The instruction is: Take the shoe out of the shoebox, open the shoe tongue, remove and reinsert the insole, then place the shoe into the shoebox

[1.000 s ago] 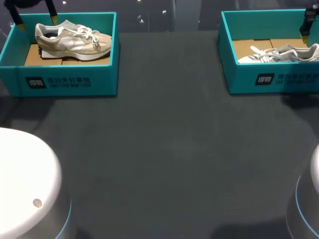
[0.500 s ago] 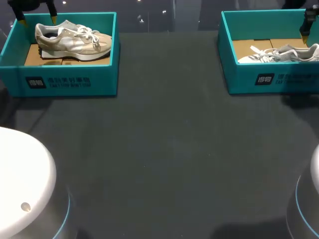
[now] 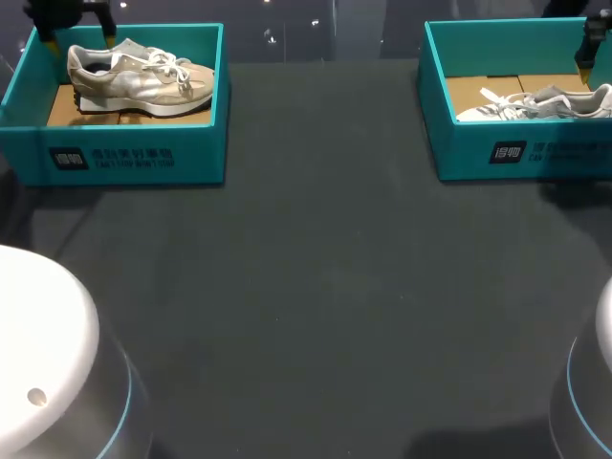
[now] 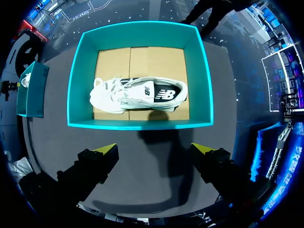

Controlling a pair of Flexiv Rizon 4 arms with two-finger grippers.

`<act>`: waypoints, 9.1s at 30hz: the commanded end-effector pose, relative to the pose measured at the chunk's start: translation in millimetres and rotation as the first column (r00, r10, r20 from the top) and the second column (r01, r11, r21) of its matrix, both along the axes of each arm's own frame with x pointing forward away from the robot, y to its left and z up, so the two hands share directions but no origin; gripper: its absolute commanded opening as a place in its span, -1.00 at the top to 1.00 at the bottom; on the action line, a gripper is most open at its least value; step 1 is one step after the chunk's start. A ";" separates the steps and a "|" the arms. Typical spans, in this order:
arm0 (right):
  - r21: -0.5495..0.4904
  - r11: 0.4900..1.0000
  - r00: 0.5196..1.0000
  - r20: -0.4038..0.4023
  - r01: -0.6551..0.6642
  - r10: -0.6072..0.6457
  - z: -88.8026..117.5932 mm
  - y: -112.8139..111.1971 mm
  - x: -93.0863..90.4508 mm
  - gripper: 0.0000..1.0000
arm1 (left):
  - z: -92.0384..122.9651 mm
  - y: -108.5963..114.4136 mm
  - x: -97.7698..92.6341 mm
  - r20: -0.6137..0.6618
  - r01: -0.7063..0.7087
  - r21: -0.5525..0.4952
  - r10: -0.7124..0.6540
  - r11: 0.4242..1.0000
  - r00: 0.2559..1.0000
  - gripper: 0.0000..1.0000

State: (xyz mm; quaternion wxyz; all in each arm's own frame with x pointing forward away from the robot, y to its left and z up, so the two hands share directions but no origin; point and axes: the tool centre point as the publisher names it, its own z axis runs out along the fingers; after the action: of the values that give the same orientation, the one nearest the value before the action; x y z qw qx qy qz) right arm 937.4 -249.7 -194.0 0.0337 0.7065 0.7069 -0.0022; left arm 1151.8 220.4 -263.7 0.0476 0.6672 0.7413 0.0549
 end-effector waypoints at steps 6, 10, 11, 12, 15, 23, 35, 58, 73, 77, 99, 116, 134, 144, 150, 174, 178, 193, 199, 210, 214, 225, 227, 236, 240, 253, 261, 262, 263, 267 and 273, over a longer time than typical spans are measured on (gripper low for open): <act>-0.001 1.000 1.000 0.001 0.001 -0.001 0.0 0.0 -0.3 -1.00 | -27.2 19.0 39.3 0.013 0.023 0.027 -0.023 0.999 1.000 -1.00; -0.001 1.000 1.000 0.001 0.001 -0.001 0.0 0.0 -0.3 -1.00 | -33.5 23.2 45.6 0.012 0.035 0.045 -0.036 0.998 0.999 -1.00; -0.001 1.000 1.000 0.001 0.001 -0.001 0.0 0.0 -0.3 -1.00 | -34.2 24.7 46.9 0.011 0.034 0.047 -0.034 0.998 0.999 -1.00; -0.001 1.000 1.000 0.001 0.001 -0.001 0.0 0.0 -0.3 -1.00 | -35.0 26.6 48.0 0.012 0.036 0.052 -0.037 0.998 0.999 -1.00; -0.001 1.000 1.000 0.001 0.001 -0.001 0.0 0.0 -0.3 -1.00 | -37.3 32.4 51.7 0.001 0.046 0.058 -0.047 0.997 0.999 -1.00; -0.001 1.000 1.000 0.001 0.001 -0.001 0.0 0.0 -0.3 -1.00 | -47.8 40.7 58.7 -0.038 0.097 0.069 -0.094 0.993 0.995 -1.00; -0.001 1.000 1.000 0.001 0.001 -0.001 0.0 0.0 -0.3 -1.00 | -65.0 47.7 57.4 -0.074 0.139 0.082 -0.133 0.987 0.988 -1.00; -0.001 1.000 1.000 0.001 0.001 -0.001 0.0 0.0 -0.3 -1.00 | -94.2 57.1 53.4 -0.143 0.110 0.109 -0.093 0.988 0.985 -0.81; -0.001 1.000 1.000 0.001 0.001 -0.001 0.0 0.0 -0.3 -1.00 | -103.6 55.4 52.3 -0.166 0.090 0.114 -0.070 0.989 0.984 -0.49; -0.001 1.000 1.000 0.001 0.001 -0.001 0.0 0.0 -0.3 -1.00 | -105.3 56.4 52.1 -0.170 0.086 0.120 -0.065 0.989 0.983 -0.01; -0.001 1.000 1.000 0.001 0.001 -0.001 0.0 0.0 -0.3 -1.00 | -100.5 67.3 49.2 -0.170 0.098 0.123 -0.076 0.988 0.982 1.00; -0.001 1.000 1.000 0.001 0.001 -0.001 0.0 0.0 -0.3 -1.00 | -78.0 82.6 45.0 -0.144 0.080 0.069 -0.069 0.994 0.987 1.00; -0.001 1.000 1.000 0.001 0.001 -0.001 0.0 0.0 -0.3 -1.00 | -12.4 78.0 36.6 -0.068 0.075 0.055 -0.072 0.996 0.995 1.00; -0.001 1.000 1.000 0.001 0.001 -0.001 0.0 0.0 -0.3 -1.00 | 28.9 73.5 34.2 -0.053 0.060 0.032 -0.058 0.998 0.997 1.00; -0.001 1.000 1.000 0.001 0.001 -0.001 0.0 0.0 -0.3 -1.00 | 59.5 71.3 24.1 -0.052 0.058 0.029 -0.057 0.998 0.997 1.00; -0.001 1.000 1.000 0.001 0.001 -0.001 0.0 0.0 -0.3 -1.00 | 132.1 13.5 -82.7 -0.027 -0.007 0.103 0.010 0.995 1.000 1.00; -0.001 1.000 1.000 0.001 0.001 -0.001 0.0 0.0 -0.3 -1.00 | 136.3 -2.4 -114.0 -0.025 -0.011 0.108 0.014 0.994 1.000 1.00; -0.001 1.000 1.000 0.001 0.001 -0.001 0.0 0.0 -0.3 -1.00 | 127.3 -57.2 -231.0 -0.041 0.033 0.126 -0.029 0.991 0.999 1.00; -0.001 1.000 1.000 0.001 0.001 -0.001 0.0 0.0 -0.3 -1.00 | 117.9 -80.7 -272.2 -0.037 0.061 0.145 -0.056 0.988 0.998 1.00; -0.001 1.000 1.000 0.001 0.001 -0.001 0.0 0.0 -0.3 -1.00 | 106.4 -118.1 -331.6 -0.041 0.105 0.165 -0.100 0.981 0.994 1.00; -0.001 1.000 1.000 0.001 0.001 -0.001 0.0 0.0 -0.3 -1.00 | 100.2 -131.2 -350.2 -0.045 0.121 0.177 -0.115 0.977 0.992 1.00; -0.001 1.000 1.000 0.001 0.001 -0.001 0.0 0.0 -0.3 -1.00 | 78.7 -166.7 -392.3 -0.063 0.156 0.200 -0.146 0.967 0.987 1.00; -0.001 1.000 1.000 0.001 0.001 -0.001 0.0 0.0 -0.3 -1.00 | 74.5 -172.4 -396.8 -0.070 0.162 0.206 -0.150 0.965 0.986 1.00; -0.001 1.000 1.000 0.001 0.001 -0.001 0.0 0.0 -0.3 -1.00 | 48.7 -194.6 -413.3 -0.134 0.193 0.220 -0.166 0.956 0.977 1.00; -0.001 1.000 1.000 0.001 0.001 -0.001 0.0 0.0 -0.3 -1.00 | 35.4 -206.9 -416.5 -0.151 0.191 0.225 -0.160 0.955 0.976 1.00; -0.001 1.000 1.000 0.001 0.001 -0.001 0.0 0.0 -0.3 -1.00 | -8.8 -253.1 -419.1 -0.136 0.183 0.228 -0.154 0.957 0.979 1.00; -0.001 1.000 1.000 0.001 0.001 -0.001 0.0 0.0 -0.3 -1.00 | -37.6 -279.3 -433.1 -0.116 0.148 0.249 -0.122 0.957 0.986 1.00; -0.001 1.000 1.000 0.001 0.001 -0.001 0.0 0.0 -0.3 -1.00 | -41.7 -282.1 -437.3 -0.117 0.143 0.251 -0.117 0.957 0.986 1.00; -0.001 1.000 1.000 0.001 0.001 -0.001 0.0 0.0 -0.3 -1.00 | -45.0 -284.9 -438.7 -0.115 0.139 0.252 -0.113 0.958 0.987 1.00; -0.001 1.000 1.000 0.001 0.001 -0.001 0.0 0.0 -0.3 -1.00 | -61.0 -293.6 -446.1 -0.116 0.120 0.261 -0.092 0.958 0.989 1.00; -0.001 1.000 1.000 0.001 0.001 -0.001 0.0 0.0 -0.3 -1.00 | -78.4 -305.2 -446.5 -0.120 0.077 0.269 -0.046 0.960 0.992 1.00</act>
State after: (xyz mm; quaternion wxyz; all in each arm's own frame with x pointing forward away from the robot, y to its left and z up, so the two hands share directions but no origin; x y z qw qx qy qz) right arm 937.4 -249.9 -194.1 0.0338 0.7065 0.7069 -0.0021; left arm 700.8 -69.7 -331.0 -0.0728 0.6945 0.7072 0.1106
